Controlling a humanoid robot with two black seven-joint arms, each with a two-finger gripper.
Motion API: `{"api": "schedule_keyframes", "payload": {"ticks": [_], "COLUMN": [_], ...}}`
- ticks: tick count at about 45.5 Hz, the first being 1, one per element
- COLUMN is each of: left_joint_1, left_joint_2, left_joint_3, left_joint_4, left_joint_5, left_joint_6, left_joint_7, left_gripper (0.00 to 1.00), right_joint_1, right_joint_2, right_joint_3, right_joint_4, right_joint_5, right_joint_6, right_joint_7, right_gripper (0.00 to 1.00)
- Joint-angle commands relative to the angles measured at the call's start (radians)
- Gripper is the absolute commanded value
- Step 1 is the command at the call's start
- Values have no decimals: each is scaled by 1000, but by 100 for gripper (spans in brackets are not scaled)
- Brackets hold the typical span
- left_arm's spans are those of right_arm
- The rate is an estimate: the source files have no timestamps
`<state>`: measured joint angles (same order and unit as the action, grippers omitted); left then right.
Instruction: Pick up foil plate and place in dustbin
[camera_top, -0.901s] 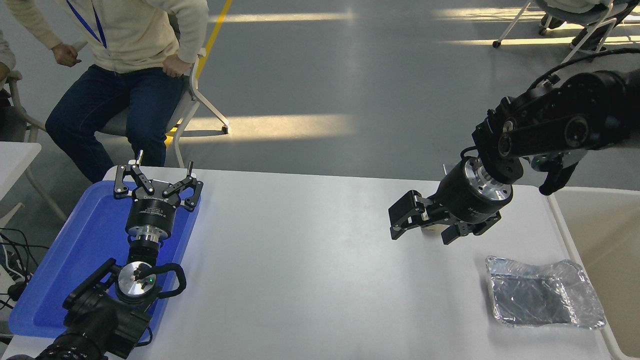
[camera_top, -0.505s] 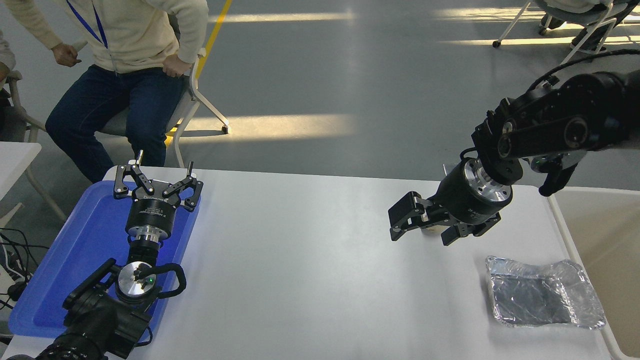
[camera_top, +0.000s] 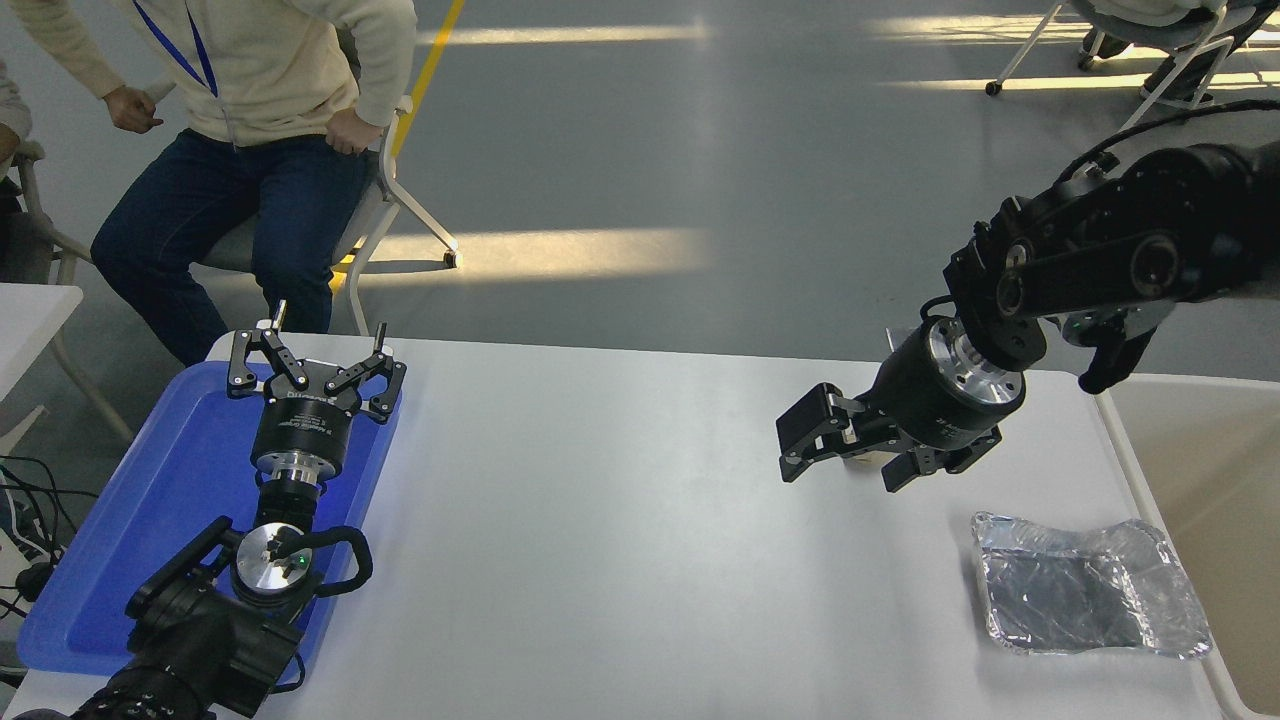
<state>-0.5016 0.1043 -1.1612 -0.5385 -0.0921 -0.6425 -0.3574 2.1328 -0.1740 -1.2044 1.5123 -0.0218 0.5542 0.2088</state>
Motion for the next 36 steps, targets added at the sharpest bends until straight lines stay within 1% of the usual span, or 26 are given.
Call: {"api": "schedule_keyframes", "payload": {"ticks": [1,7,12,17,27,36], "left_joint_1": [0,0,0,0,0,0], "left_joint_2": [0,0,0,0,0,0], "left_joint_3": [0,0,0,0,0,0], "left_joint_4": [0,0,0,0,0,0], "left_joint_5": [0,0,0,0,0,0], "left_joint_6": [0,0,0,0,0,0], "left_joint_7": [0,0,0,0,0,0], "left_gripper": [100,100,100,100,100,100], "right_joint_1": [-1,-59,-103,-143,-243,-416], "right_joint_2": [-87,-242,-329,-427,-544,-607], "right_joint_3": [-6,8,-3,6,23,104], "right_joint_4": [2,-1,-11,-35,-165,-365], "right_joint_5": [-62,-199,-322,-406,-549,-682], "right_joint_6": [0,-4,-5,-5,-4,-2], "right_joint_7": [0,-2,-2,-3,-6,-3], "right_gripper": [100,100,100,100,100,100]}}
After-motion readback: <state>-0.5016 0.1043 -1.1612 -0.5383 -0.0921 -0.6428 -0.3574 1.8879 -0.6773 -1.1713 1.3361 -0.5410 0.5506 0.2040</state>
